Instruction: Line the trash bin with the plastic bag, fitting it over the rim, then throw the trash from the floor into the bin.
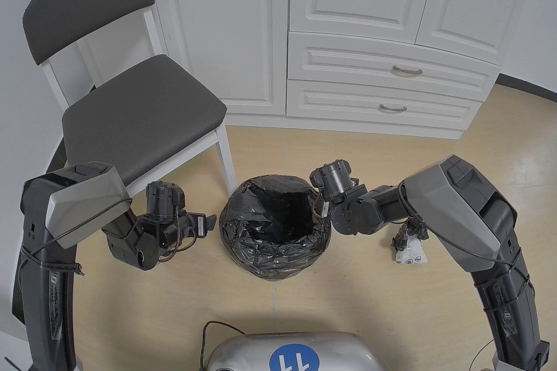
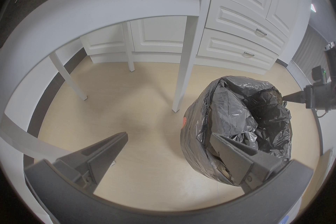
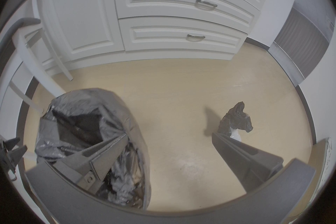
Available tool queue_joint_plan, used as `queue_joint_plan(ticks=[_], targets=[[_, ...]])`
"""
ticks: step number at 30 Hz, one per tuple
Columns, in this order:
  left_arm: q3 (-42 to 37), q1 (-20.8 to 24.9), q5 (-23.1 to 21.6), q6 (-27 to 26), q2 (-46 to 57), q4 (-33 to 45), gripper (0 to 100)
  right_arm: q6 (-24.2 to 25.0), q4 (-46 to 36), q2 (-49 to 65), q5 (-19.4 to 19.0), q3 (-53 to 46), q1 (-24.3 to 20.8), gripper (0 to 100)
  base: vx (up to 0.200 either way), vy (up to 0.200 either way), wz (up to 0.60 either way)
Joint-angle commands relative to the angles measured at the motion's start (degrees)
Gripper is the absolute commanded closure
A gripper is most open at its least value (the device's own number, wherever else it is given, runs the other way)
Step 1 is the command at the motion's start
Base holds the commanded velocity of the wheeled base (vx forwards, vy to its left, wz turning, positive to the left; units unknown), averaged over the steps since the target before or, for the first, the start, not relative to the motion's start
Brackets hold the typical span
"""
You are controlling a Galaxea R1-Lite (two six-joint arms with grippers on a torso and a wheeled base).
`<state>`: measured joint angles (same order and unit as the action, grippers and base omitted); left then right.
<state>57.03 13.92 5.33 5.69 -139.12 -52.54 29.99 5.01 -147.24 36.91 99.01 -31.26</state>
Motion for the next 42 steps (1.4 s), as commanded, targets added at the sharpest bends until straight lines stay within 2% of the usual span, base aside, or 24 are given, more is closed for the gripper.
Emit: queue_joint_plan(ticks=[1, 14, 16, 23, 27, 34, 40, 42], targets=[[0.1, -0.1, 0.0, 0.0, -0.2, 0.0, 0, 0.0, 0.0, -2.1, 0.0, 2.3, 0.7, 0, 0.0, 0.0, 0.0], [0.2, -0.1, 0.0, 0.0, -0.4, 0.0, 0, -0.2, 0.0, -6.3, -0.4, 6.5, 2.1, 0, 0.0, 0.0, 0.0], [0.0, 0.1, 0.1, -0.1, -0.2, -0.1, 0, -0.1, 0.1, -6.9, -1.9, 6.8, 2.7, 0, 0.0, 0.0, 0.0], [-0.1, 0.2, 0.1, -0.1, -0.2, -0.1, 0, -0.1, 0.0, -8.8, -2.6, 9.0, 4.2, 0, 0.0, 0.0, 0.0], [-0.1, 0.2, 0.1, 0.0, -0.3, -0.1, 0, 0.2, 0.0, -9.7, -5.1, 9.3, 5.1, 0, 0.0, 0.0, 0.0], [-0.1, 0.3, 0.0, 0.0, -0.5, -0.1, 0, 0.8, 0.1, -10.3, -6.7, 8.9, 5.9, 0, 0.0, 0.0, 0.0], [-0.4, 0.3, -0.3, 0.1, 0.0, -0.1, 0, 1.7, -0.2, -5.6, -6.9, 6.0, 7.1, 0, 0.0, 0.0, 0.0], [-1.5, 0.4, -0.5, 0.0, 0.6, -0.1, 0, 1.1, -0.4, 0.0, -6.9, 0.3, 7.1, 0, 0.0, 0.0, 0.0]])
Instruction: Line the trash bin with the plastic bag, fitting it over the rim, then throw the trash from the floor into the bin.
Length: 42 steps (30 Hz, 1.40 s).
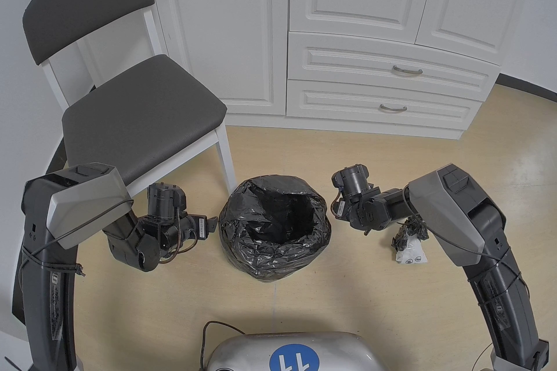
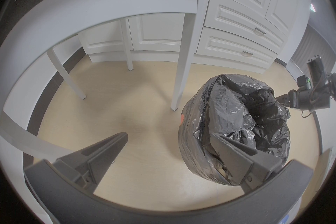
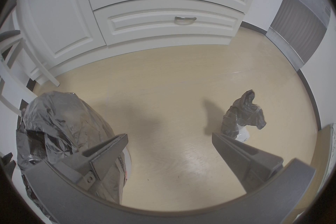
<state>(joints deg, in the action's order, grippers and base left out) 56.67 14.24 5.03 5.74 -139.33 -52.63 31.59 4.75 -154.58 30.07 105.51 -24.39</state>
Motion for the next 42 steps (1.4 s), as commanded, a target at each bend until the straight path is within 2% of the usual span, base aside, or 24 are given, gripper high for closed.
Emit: queue_joint_plan(ticks=[1, 6, 13, 16, 18, 19, 20, 21, 22, 24, 27, 28, 31, 37, 42], targets=[[-1.4, 0.4, -0.2, 0.0, 1.1, -0.1, 0, -0.6, 0.0, 9.6, -0.3, -9.1, 0.0, 0, 0.0, 0.0, 0.0], [-2.7, 1.8, -0.2, 0.0, 1.6, -1.7, 0, -1.0, 1.1, 16.3, -0.5, -17.8, -1.0, 0, 0.0, 0.0, 0.0], [-4.4, 5.8, 0.2, 0.3, 1.4, -4.7, 0, -1.5, 14.2, 24.2, 0.2, -35.8, -2.9, 0, 0.0, 0.0, 0.0], [-4.1, 8.6, 0.3, 0.8, 1.0, -4.9, 0, -3.9, 22.8, 25.6, 2.0, -44.3, -2.5, 0, 0.0, 0.0, 0.0], [-3.4, 10.7, 0.6, 2.0, 0.3, -4.8, 0, -5.8, 27.8, 25.2, 2.6, -46.7, -1.9, 0, 0.0, 0.0, 0.0], [-3.4, 10.7, 0.6, 2.0, 0.3, -4.8, 0, -5.8, 27.8, 25.2, 2.6, -46.7, -1.9, 0, 0.0, 0.0, 0.0], [-1.2, 13.4, 2.4, 4.8, -1.0, -3.7, 0, -7.1, 33.1, 24.7, 2.4, -49.0, -1.0, 0, 0.0, 0.0, 0.0], [-0.2, 14.1, 3.5, 5.8, -1.6, -3.4, 0, -7.3, 34.5, 24.4, 2.1, -49.8, -0.8, 0, 0.0, 0.0, 0.0], [3.4, 15.7, 7.0, 7.9, -3.4, -1.3, 0, -8.2, 37.8, 23.7, 1.9, -51.4, -0.7, 0, 0.0, 0.0, 0.0], [9.1, 16.5, 10.4, 9.1, -5.7, 2.8, 0, -10.1, 40.4, 22.7, 1.8, -52.0, -0.7, 0, 0.0, 0.0, 0.0], [13.8, 17.0, 11.4, 10.8, -6.7, 6.9, 0, -10.9, 41.8, 22.5, 1.8, -52.2, -0.8, 0, 0.0, 0.0, 0.0], [16.5, 17.6, 12.0, 13.2, -6.9, 12.3, 0, -11.2, 42.0, 22.6, 1.8, -52.2, -1.0, 0, 0.0, 0.0, 0.0], [18.8, 17.5, 12.5, 14.1, -7.2, 18.5, 0, -11.4, 41.6, 22.5, 1.7, -51.9, -0.4, 0, 0.0, 0.0, 0.0], [18.6, 16.3, 16.8, 13.5, -6.4, 22.5, 0, -12.7, 41.4, 22.7, 1.0, -52.3, 1.5, 0, 0.0, 0.0, 0.0], [15.8, 15.0, 18.0, 12.3, -3.8, 24.2, 0, -13.0, 41.4, 23.4, 0.8, -53.0, 2.4, 0, 0.0, 0.0, 0.0]])
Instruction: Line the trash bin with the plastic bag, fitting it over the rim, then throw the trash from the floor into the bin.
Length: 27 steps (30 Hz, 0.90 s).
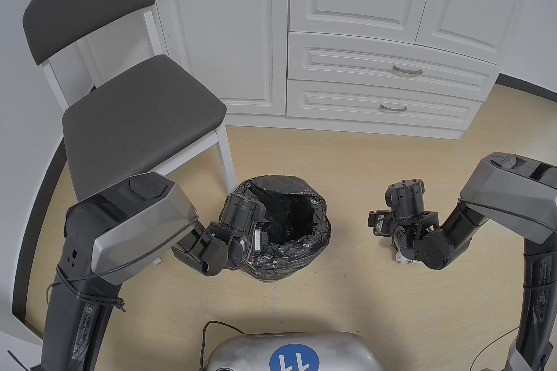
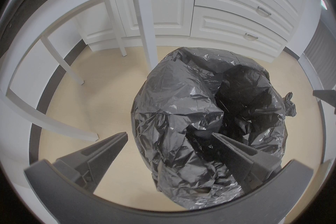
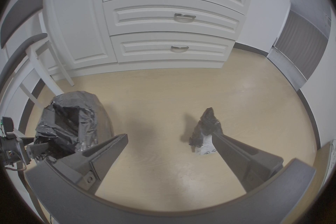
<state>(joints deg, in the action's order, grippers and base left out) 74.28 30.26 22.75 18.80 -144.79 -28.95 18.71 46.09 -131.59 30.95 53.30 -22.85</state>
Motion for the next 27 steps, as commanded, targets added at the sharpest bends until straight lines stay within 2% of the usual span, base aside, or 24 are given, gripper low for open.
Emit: queue_joint_plan(ticks=[1, 11, 14, 23, 27], targets=[[-2.8, -1.3, 0.3, -1.7, 2.1, 0.4, 0, -0.2, 0.0, 0.5, -0.2, -0.8, 0.9, 0, 0.0, 0.0, 0.0], [-11.5, -2.7, -1.0, -5.8, 5.5, -0.5, 0, -1.7, 0.4, 2.5, -1.7, -2.9, 1.8, 0, 0.0, 0.0, 0.0], [-15.9, -2.9, -5.0, -7.7, 7.7, -0.6, 0, -2.7, 0.2, 2.8, -1.9, -3.7, 2.5, 0, 0.0, 0.0, 0.0], [-16.7, -2.9, -6.0, -8.0, 8.1, -7.4, 0, -4.1, 0.8, 2.6, -3.4, -5.0, 3.1, 0, 0.0, 0.0, 0.0], [-14.7, -3.2, -6.5, -7.3, 6.2, -12.9, 0, -4.1, 0.9, 2.5, -3.4, -4.8, 3.1, 0, 0.0, 0.0, 0.0]])
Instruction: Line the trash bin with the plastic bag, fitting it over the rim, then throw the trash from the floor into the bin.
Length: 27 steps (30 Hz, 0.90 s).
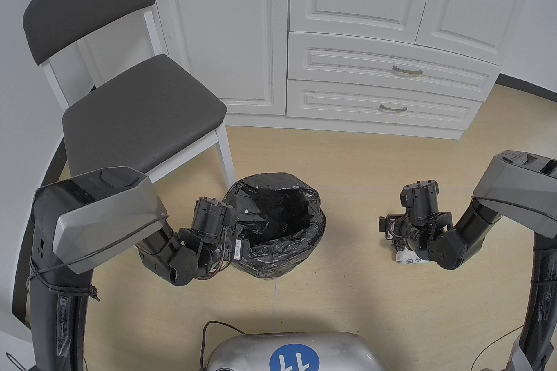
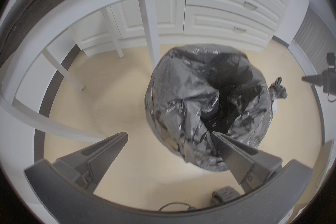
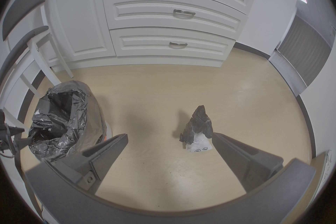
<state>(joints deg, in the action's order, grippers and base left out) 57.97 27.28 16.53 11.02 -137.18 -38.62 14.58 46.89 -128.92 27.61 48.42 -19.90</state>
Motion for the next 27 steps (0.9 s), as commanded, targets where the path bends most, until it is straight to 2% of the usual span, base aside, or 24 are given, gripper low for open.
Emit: queue_joint_plan(ticks=[1, 2, 3, 7, 16, 27], targets=[[2.2, -0.2, -0.3, 0.8, -2.2, -4.7, 0, 0.0, 0.1, -0.3, 0.0, 0.2, 0.1, 0, 0.0, 0.0, 0.0], [2.2, -0.2, -0.3, 0.8, -2.2, -4.7, 0, 0.0, 0.1, -0.3, 0.0, 0.2, 0.1, 0, 0.0, 0.0, 0.0], [3.7, -0.2, -0.2, 1.2, -4.5, -8.2, 0, 0.1, 0.2, -0.5, 0.0, 0.4, 0.1, 0, 0.0, 0.0, 0.0], [7.3, -0.4, -0.1, 1.4, -7.7, -10.5, 0, 0.1, 0.2, -0.8, 0.0, 0.4, 0.1, 0, 0.0, 0.0, 0.0], [19.3, -2.5, 0.6, 1.5, -14.7, -5.1, 0, -0.1, 2.0, -2.6, 0.0, 1.1, 0.8, 0, 0.0, 0.0, 0.0], [20.9, -6.6, 0.6, 1.2, -14.2, -3.2, 0, -0.2, 2.2, -4.2, -0.1, 1.7, 2.0, 0, 0.0, 0.0, 0.0]])
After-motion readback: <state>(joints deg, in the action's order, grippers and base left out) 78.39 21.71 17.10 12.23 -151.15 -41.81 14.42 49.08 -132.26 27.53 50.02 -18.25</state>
